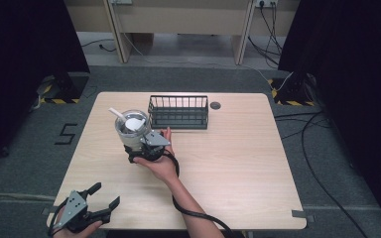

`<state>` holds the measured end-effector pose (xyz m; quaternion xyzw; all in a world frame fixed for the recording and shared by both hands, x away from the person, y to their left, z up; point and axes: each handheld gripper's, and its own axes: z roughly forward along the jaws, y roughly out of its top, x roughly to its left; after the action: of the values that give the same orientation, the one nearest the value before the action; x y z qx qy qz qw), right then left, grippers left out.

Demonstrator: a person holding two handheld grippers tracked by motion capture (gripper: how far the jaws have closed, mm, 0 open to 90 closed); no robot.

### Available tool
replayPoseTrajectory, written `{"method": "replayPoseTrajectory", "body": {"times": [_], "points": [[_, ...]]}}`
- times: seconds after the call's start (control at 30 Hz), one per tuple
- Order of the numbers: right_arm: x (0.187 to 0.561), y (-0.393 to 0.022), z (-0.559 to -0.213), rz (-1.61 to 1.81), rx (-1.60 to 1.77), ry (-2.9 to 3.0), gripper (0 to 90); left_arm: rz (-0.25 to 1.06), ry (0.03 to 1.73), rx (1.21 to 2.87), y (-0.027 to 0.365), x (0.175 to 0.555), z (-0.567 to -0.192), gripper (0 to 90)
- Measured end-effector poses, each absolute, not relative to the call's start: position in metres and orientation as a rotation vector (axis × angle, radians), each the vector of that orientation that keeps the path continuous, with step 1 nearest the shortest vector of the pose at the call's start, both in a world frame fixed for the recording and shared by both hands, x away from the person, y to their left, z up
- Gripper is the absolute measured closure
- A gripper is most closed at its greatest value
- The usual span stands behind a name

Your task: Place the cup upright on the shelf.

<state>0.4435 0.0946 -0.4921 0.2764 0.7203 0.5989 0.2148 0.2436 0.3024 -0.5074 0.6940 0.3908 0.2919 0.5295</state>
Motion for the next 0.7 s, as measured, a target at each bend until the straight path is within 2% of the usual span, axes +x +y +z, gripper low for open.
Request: {"method": "replayPoseTrajectory", "body": {"times": [0.7], "points": [[0.4449, 0.0949, -0.4946, 1.698, 0.775, 1.954, 9.4, 0.689, 0.926, 1.648, 0.3042, 0.2429, -0.5063, 16.6]]}}
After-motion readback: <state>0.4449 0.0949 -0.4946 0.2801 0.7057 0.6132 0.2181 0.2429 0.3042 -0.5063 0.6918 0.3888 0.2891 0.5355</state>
